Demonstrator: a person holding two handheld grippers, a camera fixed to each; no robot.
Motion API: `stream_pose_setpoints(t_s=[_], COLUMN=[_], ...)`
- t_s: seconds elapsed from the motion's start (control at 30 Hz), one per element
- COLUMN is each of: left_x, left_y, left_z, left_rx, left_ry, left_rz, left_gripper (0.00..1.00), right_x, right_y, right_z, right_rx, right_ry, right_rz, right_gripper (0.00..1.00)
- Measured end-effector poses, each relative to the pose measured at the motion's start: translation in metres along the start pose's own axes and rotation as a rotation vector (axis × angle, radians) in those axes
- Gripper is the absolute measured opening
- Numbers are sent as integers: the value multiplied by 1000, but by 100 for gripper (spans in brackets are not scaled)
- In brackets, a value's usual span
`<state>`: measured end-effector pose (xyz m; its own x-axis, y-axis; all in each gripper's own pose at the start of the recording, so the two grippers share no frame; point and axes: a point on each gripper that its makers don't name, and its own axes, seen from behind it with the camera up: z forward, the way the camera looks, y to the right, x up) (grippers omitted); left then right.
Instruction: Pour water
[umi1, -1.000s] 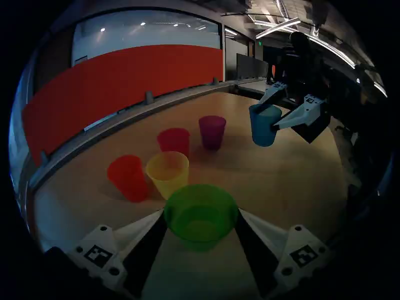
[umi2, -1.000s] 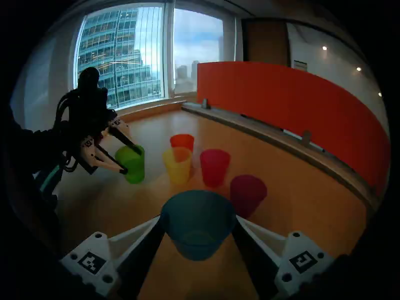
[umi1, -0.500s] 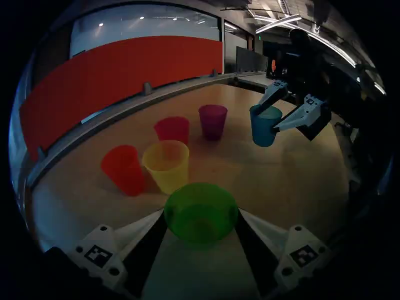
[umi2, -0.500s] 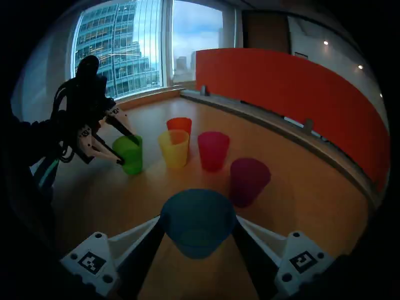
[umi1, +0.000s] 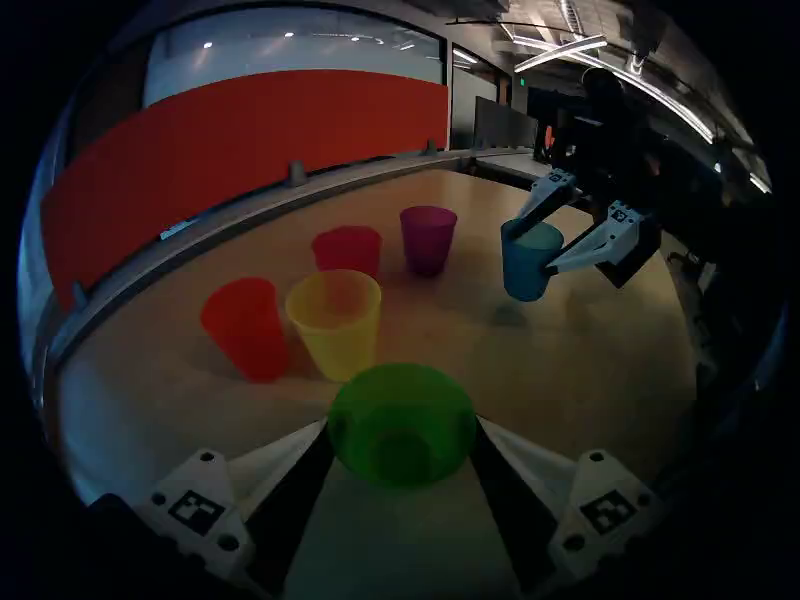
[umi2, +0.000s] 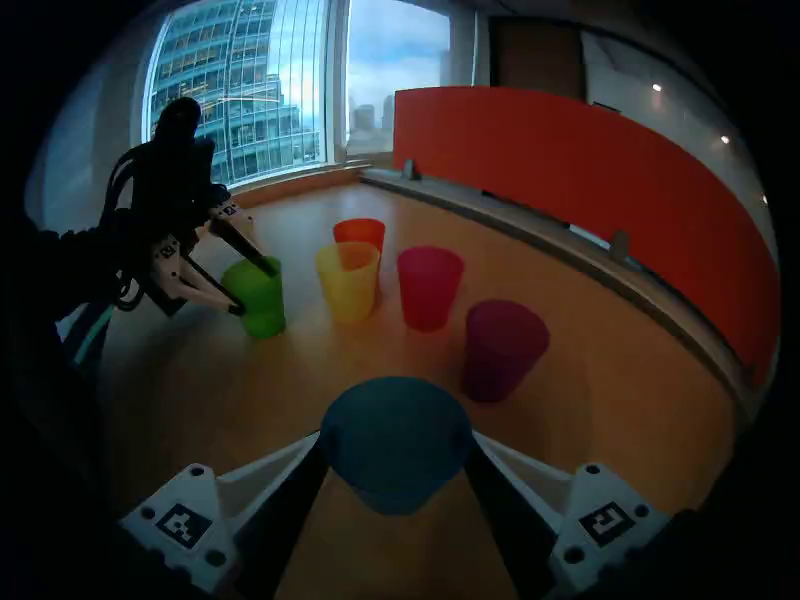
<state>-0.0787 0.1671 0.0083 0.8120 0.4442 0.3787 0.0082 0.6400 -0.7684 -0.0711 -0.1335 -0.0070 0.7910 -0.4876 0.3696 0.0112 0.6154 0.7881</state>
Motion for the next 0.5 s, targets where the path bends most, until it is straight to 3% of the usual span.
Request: stream_pose_setpoints(t_s=[0.5], left_x=[-1], left_y=[0], left_z=[-1], left_rx=[-5], left_ry=[17], left_rz=[-18], left_gripper=[88], right_x=[-17], right_y=[-3], right_z=[5], right_rx=[-15], right_ry=[-23], right_rz=[-15], right_gripper=[92])
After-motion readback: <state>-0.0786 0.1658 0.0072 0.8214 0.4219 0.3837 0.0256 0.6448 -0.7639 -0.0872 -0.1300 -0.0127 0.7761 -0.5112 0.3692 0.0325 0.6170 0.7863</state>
